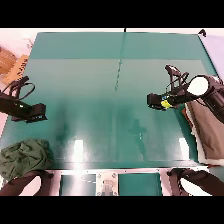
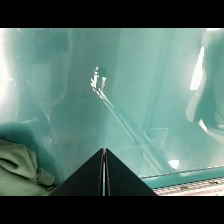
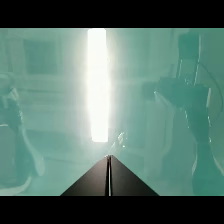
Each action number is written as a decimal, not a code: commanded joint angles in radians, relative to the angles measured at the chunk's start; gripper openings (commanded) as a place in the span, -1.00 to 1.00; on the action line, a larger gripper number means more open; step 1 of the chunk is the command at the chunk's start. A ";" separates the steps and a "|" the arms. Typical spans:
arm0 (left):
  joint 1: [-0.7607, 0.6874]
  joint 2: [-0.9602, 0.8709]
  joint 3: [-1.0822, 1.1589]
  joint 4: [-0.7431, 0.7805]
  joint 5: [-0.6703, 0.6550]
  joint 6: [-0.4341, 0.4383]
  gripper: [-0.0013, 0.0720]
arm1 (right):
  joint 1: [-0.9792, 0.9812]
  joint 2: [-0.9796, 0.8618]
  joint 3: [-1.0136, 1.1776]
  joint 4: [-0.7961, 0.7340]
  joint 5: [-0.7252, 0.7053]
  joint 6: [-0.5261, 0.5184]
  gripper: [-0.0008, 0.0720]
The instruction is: Fold the shirts.
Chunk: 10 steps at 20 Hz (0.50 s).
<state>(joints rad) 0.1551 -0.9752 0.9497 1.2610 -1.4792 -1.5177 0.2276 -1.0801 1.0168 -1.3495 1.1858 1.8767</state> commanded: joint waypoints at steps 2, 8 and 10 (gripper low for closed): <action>0.001 0.000 0.000 0.003 0.005 -0.001 -0.89 | 0.001 0.001 0.000 0.000 0.000 0.000 -0.93; 0.001 0.001 -0.004 0.235 -0.096 -0.113 0.01 | 0.001 0.001 0.000 0.000 0.000 0.000 -0.93; 0.001 0.002 -0.053 0.395 -0.177 -0.178 1.00 | 0.001 0.001 0.000 0.000 0.000 0.000 -0.93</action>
<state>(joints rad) 0.1551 -0.9749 0.9318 1.4441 -1.5509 -1.6085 0.2276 -1.0801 1.0172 -1.3495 1.1858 1.8767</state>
